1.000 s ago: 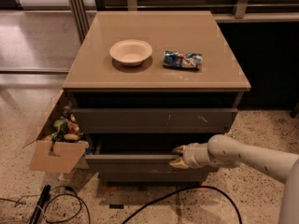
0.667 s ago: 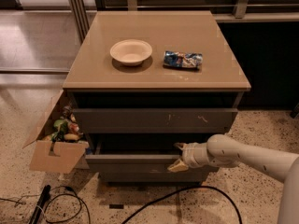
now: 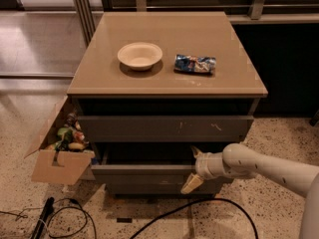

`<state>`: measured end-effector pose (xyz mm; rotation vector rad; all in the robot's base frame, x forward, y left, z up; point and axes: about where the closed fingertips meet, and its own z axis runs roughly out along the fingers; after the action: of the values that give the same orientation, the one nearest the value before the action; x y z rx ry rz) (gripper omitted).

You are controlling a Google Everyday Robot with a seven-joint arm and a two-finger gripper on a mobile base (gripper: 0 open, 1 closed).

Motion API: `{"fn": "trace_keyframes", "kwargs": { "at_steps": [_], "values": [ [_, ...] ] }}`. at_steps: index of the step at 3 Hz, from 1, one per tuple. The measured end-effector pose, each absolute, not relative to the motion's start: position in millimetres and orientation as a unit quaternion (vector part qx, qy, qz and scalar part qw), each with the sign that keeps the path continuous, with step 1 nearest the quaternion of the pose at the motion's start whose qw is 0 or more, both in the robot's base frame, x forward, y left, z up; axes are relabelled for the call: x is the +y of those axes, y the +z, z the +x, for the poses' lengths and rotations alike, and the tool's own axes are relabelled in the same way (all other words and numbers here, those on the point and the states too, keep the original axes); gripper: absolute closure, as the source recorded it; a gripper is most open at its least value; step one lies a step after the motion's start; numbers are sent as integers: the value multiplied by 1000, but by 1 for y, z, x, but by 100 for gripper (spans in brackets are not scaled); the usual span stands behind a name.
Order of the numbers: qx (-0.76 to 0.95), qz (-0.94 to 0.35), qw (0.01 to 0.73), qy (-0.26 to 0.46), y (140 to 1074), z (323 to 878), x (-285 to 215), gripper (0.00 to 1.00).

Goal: Open middle drawer

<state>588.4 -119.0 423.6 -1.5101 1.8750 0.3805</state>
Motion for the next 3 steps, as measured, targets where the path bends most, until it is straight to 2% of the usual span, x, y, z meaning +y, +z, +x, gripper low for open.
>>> {"fn": "trace_keyframes", "kwargs": {
  "at_steps": [1, 2, 3],
  "values": [
    [697, -597, 356, 178, 422, 564, -117, 19],
    [677, -610, 359, 202, 413, 527, -128, 42],
    [677, -610, 359, 202, 420, 528, -127, 66]
  ]
}}
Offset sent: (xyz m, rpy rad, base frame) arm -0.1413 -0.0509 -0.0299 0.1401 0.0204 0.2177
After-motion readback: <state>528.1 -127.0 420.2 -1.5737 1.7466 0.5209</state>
